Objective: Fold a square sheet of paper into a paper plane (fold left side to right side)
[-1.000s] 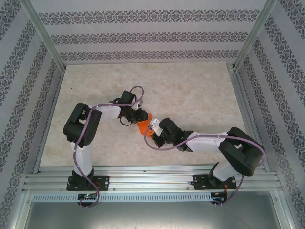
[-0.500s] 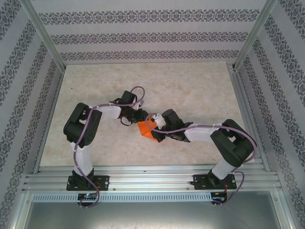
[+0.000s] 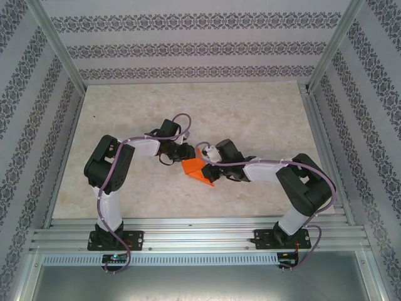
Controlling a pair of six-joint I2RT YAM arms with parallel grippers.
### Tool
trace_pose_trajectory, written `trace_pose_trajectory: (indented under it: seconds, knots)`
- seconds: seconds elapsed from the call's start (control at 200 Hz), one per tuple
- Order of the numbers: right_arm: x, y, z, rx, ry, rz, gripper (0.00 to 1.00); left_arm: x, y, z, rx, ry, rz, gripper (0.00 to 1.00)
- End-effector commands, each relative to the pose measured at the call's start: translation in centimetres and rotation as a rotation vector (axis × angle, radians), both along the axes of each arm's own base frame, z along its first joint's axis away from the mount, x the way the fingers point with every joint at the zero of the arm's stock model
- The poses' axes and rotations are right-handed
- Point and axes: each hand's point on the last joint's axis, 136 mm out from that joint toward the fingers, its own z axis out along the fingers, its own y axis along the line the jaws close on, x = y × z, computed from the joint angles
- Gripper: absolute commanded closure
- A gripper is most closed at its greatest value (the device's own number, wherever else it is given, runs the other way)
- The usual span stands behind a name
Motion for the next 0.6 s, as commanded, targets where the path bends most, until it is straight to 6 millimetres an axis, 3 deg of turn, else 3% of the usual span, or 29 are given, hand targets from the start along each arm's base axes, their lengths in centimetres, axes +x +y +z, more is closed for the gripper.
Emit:
trace_pose_trajectory:
  seconds: [0.0, 0.594]
  knots:
    - [0.8, 0.2, 0.1, 0.014, 0.009, -0.017, 1.00, -2.4, 0.6, -3.7, 0.106, 0.085, -0.030, 0.69]
    - [2.0, -0.5, -0.4, 0.000, 0.020, -0.075, 1.00, -2.6, 0.6, -3.9, 0.125, 0.083, -0.036, 0.69]
